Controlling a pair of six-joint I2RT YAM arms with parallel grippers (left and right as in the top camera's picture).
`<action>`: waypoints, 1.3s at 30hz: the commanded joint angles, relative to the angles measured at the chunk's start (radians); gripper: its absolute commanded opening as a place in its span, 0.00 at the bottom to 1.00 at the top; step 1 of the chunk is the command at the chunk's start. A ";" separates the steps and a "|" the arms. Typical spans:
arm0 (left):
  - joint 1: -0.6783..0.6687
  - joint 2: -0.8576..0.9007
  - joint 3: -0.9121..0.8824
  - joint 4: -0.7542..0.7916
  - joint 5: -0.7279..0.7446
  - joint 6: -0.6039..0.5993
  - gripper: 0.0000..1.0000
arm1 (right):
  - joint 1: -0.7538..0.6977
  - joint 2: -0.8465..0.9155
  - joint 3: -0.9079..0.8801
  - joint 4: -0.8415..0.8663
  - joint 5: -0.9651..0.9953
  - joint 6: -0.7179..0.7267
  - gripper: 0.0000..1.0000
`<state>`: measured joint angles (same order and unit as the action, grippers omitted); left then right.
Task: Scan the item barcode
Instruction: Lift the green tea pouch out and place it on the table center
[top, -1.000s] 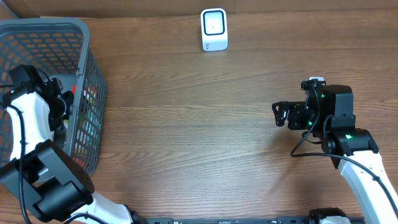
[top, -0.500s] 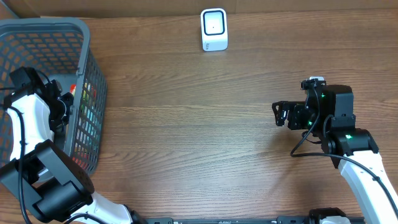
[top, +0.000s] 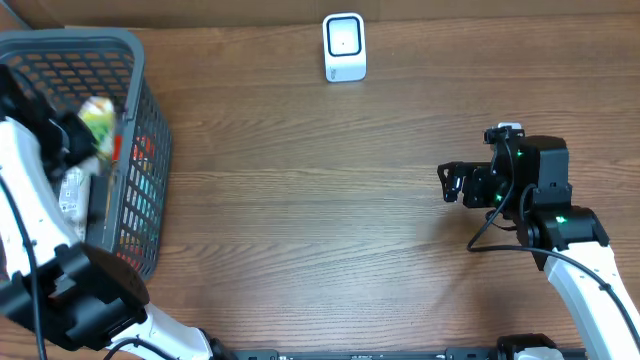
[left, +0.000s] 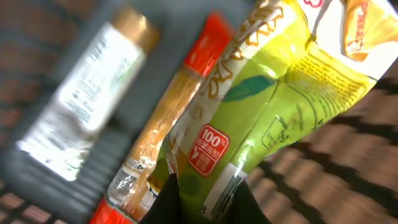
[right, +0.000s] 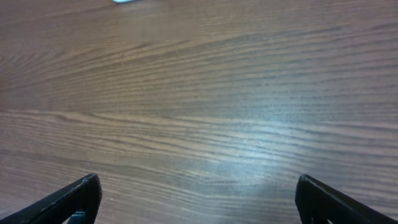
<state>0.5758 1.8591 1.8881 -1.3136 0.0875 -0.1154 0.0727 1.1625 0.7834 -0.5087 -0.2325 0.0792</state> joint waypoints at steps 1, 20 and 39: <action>-0.006 -0.031 0.280 -0.105 0.085 -0.031 0.04 | -0.001 -0.003 0.016 0.005 -0.008 0.005 1.00; -0.492 -0.072 0.426 -0.334 0.254 -0.032 0.04 | -0.001 -0.003 0.016 0.004 -0.005 0.005 1.00; -0.879 -0.035 -0.424 0.281 0.193 -0.259 0.11 | -0.001 0.054 0.016 0.006 -0.005 0.005 1.00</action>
<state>-0.2745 1.8347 1.5536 -1.0969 0.2764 -0.3431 0.0727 1.2140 0.7834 -0.5095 -0.2321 0.0788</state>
